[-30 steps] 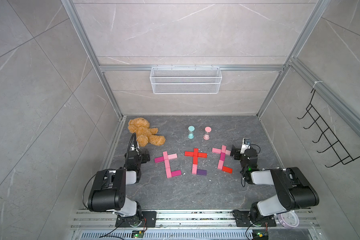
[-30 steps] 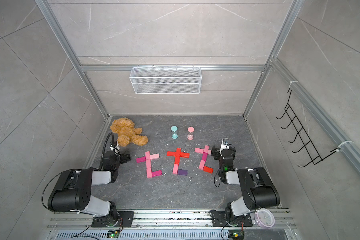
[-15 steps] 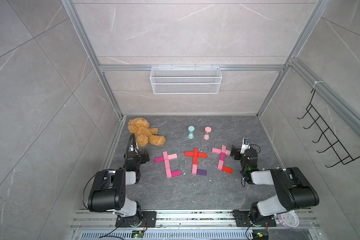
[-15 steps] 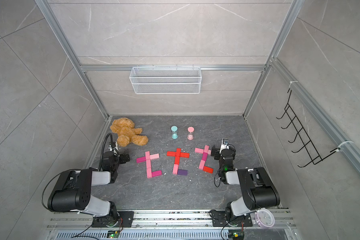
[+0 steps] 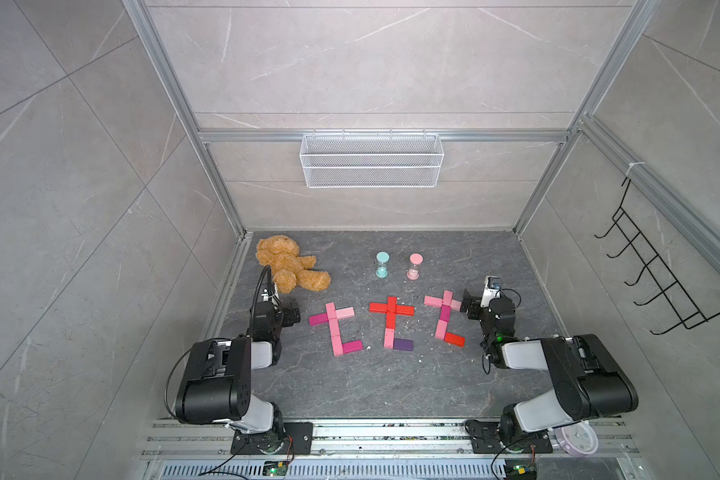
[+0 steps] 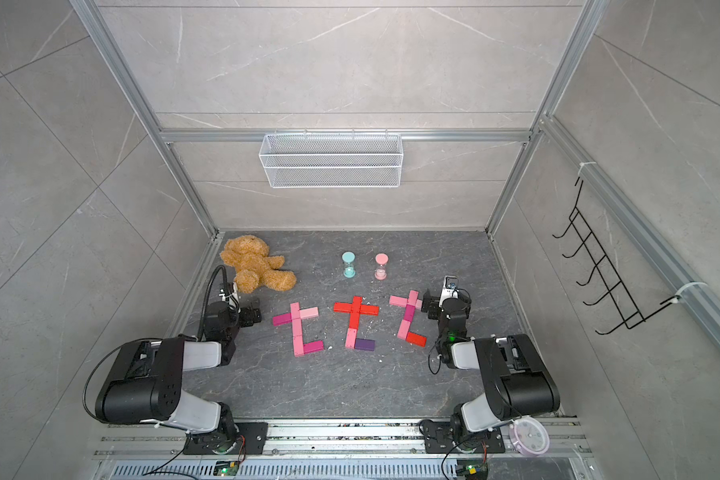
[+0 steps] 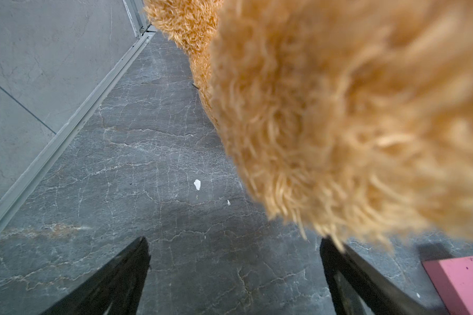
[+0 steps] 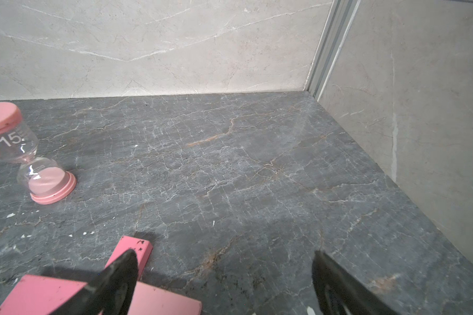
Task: Assemble the letter t with building blocks
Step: Reset both arms
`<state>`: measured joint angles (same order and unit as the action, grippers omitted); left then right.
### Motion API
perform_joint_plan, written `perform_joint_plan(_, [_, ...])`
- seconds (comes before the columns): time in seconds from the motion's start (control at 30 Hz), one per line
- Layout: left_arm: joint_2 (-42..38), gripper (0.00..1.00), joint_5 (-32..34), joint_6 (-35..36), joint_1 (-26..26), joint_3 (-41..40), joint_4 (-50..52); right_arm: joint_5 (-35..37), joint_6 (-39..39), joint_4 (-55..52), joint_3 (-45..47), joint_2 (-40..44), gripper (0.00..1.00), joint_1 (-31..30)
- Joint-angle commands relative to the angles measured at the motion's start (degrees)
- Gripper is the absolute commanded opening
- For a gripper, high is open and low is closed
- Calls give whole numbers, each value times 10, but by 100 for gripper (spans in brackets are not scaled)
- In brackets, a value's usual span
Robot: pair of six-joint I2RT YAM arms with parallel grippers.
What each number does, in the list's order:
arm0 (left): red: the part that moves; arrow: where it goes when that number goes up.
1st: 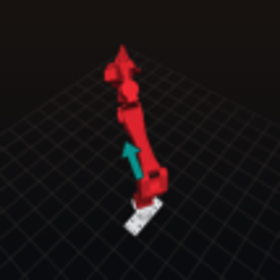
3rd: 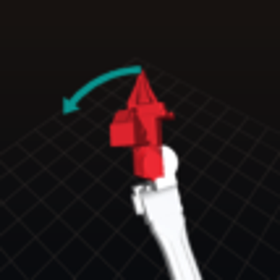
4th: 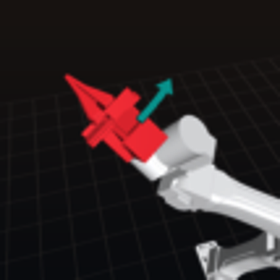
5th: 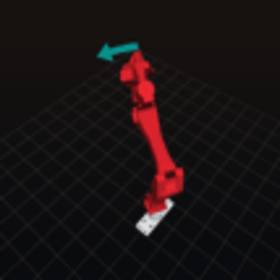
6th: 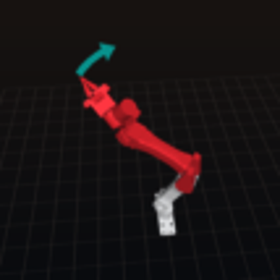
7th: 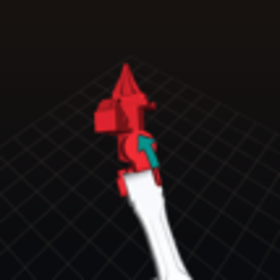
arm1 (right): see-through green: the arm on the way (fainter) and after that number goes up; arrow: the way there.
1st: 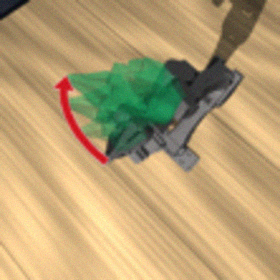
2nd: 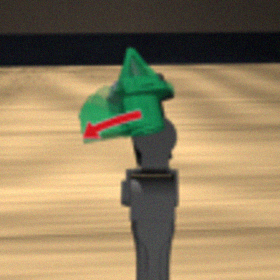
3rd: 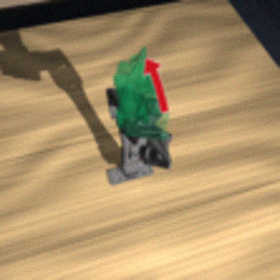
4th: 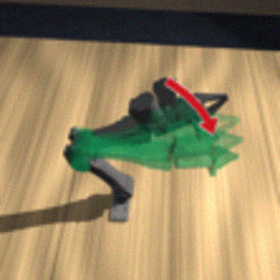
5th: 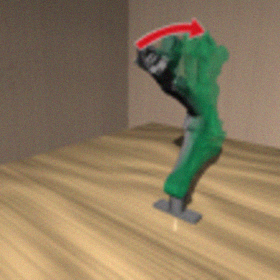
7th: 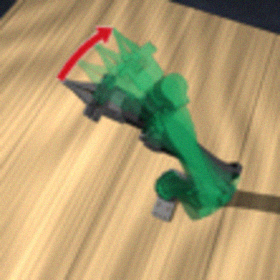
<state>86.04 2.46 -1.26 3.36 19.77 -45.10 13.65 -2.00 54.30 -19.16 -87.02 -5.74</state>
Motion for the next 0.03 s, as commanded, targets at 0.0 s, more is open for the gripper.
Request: perform_joint_plan(0.0, [-3,100,14,-1,1,14,-18,-4,-8,10,2,-5,100,3])
